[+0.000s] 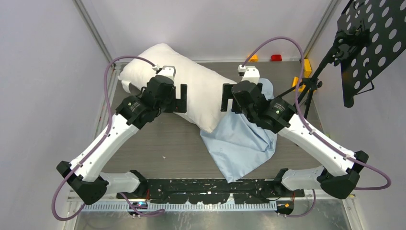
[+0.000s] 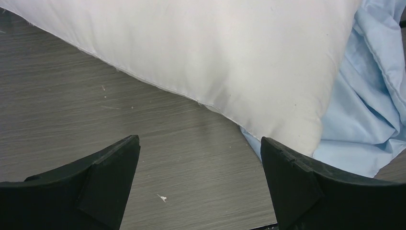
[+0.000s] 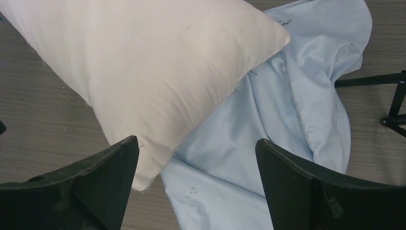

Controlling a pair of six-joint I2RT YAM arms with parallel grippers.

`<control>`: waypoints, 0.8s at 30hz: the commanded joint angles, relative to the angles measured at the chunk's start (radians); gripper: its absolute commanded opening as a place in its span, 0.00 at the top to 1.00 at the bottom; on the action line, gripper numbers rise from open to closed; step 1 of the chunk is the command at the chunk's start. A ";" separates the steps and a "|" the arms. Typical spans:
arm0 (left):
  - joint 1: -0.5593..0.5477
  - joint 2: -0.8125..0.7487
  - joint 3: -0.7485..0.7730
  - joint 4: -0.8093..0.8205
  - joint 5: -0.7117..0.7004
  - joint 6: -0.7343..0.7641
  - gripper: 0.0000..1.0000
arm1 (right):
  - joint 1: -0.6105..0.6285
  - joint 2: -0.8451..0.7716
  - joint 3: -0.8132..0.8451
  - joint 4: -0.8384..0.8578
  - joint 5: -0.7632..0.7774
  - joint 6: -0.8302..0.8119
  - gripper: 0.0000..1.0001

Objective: Put the pillow into the pillowcase

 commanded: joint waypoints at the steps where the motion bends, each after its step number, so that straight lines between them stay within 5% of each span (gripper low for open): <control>1: -0.002 -0.013 -0.045 0.023 -0.027 -0.032 0.00 | 0.001 0.015 -0.010 0.020 -0.014 -0.010 0.04; 9: 0.021 0.199 0.063 0.103 -0.053 -0.071 0.00 | -0.001 0.014 -0.081 0.046 -0.004 0.027 0.04; 20: 0.151 0.548 0.186 0.281 0.150 -0.110 0.00 | -0.009 0.083 -0.119 0.099 -0.022 0.053 0.04; 22: 0.166 0.586 0.174 0.306 0.156 -0.123 0.08 | -0.010 0.098 -0.126 0.108 -0.021 0.054 0.04; 24: 0.196 0.606 0.162 0.274 0.138 -0.143 0.35 | -0.011 0.114 -0.127 0.114 -0.025 0.056 0.04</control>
